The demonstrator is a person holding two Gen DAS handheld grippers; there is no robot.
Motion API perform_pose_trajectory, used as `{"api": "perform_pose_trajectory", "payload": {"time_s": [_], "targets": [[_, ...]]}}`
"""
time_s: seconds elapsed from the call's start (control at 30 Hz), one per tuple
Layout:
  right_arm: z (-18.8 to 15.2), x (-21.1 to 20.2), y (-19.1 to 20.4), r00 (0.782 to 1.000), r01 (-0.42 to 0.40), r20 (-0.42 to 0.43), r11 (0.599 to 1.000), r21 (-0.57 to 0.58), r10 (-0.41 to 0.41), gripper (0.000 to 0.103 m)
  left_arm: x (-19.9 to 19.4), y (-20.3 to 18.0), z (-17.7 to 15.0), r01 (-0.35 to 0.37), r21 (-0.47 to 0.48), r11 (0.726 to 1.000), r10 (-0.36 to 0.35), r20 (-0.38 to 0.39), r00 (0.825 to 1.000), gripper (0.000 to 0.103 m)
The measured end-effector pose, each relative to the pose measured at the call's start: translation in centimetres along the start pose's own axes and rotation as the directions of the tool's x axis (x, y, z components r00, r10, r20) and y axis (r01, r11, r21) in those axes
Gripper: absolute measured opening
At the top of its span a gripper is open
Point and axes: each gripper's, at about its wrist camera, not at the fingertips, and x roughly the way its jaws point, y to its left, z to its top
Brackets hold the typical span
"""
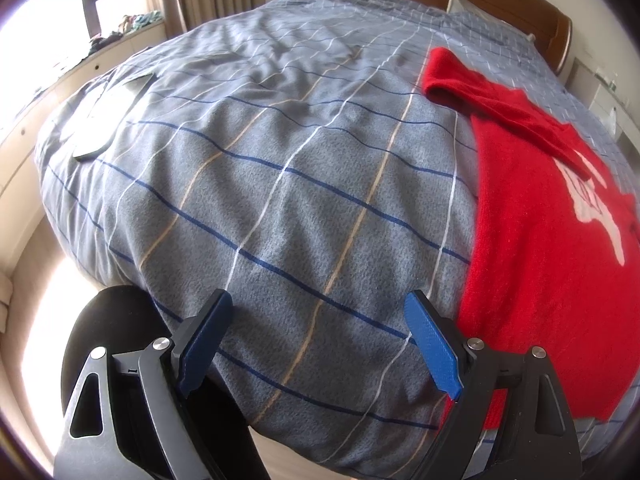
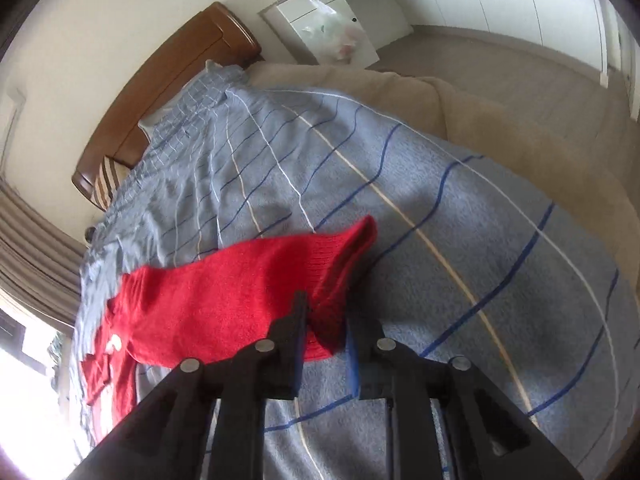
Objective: Fold small clothes
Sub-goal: 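Grasp a folded-in sleeve with the right tool and pull it outward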
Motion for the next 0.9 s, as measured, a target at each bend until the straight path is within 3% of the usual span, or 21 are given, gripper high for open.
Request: {"api": "perform_pose_trajectory", "payload": {"time_s": [0.1,0.13,0.17,0.23,0.33,0.4,0.53,0.63,0.7,0.73,0.77,0.83,0.9], "targets": [[0.2,0.4,-1.3,0.997,-0.074,0.019,0.992,0.099,0.072,0.023,0.1,-0.3,0.0,-0.014,0.01,1.0,0.014,0.0,1.0,0.089],[0.3,0.5,-1.6,0.997,-0.075,0.014,0.99,0.12,0.073,0.012,0.2,-0.4,-0.1,-0.019,0.017,1.0,0.019,0.001,1.0,0.089],[0.5,0.5,-1.5,0.999,-0.035,0.014,0.992,0.122,0.033,0.004,0.2,-0.5,-0.1,-0.022,0.024,0.999,0.022,0.003,1.0,0.089],[0.9,-0.4,-1.0,0.997,0.059,0.037,0.994,0.089,-0.062,0.004,0.1,-0.6,-0.1,-0.026,0.032,0.999,0.026,0.006,1.0,0.089],[1.2,-0.7,-1.0,0.972,0.227,0.067,0.974,-0.004,-0.226,0.003,0.2,-0.6,-0.1,-0.026,0.032,0.999,0.025,0.005,1.0,0.089],[0.9,0.2,-2.5,0.971,0.235,0.037,0.972,-0.017,-0.234,0.002,0.1,-0.6,-0.1,-0.028,0.036,0.999,0.028,0.002,1.0,0.089],[0.7,0.0,-2.3,0.973,0.227,0.059,0.973,-0.043,-0.224,0.003,-0.3,-0.9,0.1,-0.031,0.065,0.997,0.03,0.003,1.0,0.089],[0.6,-0.7,-2.2,0.977,0.206,0.066,0.976,-0.069,-0.201,0.011,-1.7,-2.1,1.3,-0.032,0.144,0.989,0.028,0.03,0.999,0.089],[0.4,-1.7,-1.8,0.971,0.231,0.089,0.969,-0.093,-0.223,0.015,-3.5,-3.2,3.2,-0.019,0.201,0.979,0.001,0.09,0.996,0.089],[0.3,-2.2,-1.4,0.963,0.257,0.107,0.961,-0.105,-0.246,0.022,-4.5,-3.9,4.4,-0.006,0.227,0.974,-0.023,0.122,0.992,0.089],[0.0,-3.0,-1.2,0.955,0.282,0.131,0.953,-0.116,-0.266,0.036,-5.6,-4.8,5.7,0.009,0.256,0.967,-0.051,0.159,0.986,0.09],[-0.7,-5.1,-0.4,0.925,0.35,0.204,0.927,-0.137,-0.319,0.052,-7.4,-7.1,8.5,0.043,0.322,0.946,-0.115,0.21,0.971,0.097],[-1.8,-7.2,0.7,0.884,0.424,0.283,0.892,-0.156,-0.371,0.058,-8.1,-10.4,11.0,0.09,0.417,0.905,-0.193,0.213,0.958,0.1]]}}
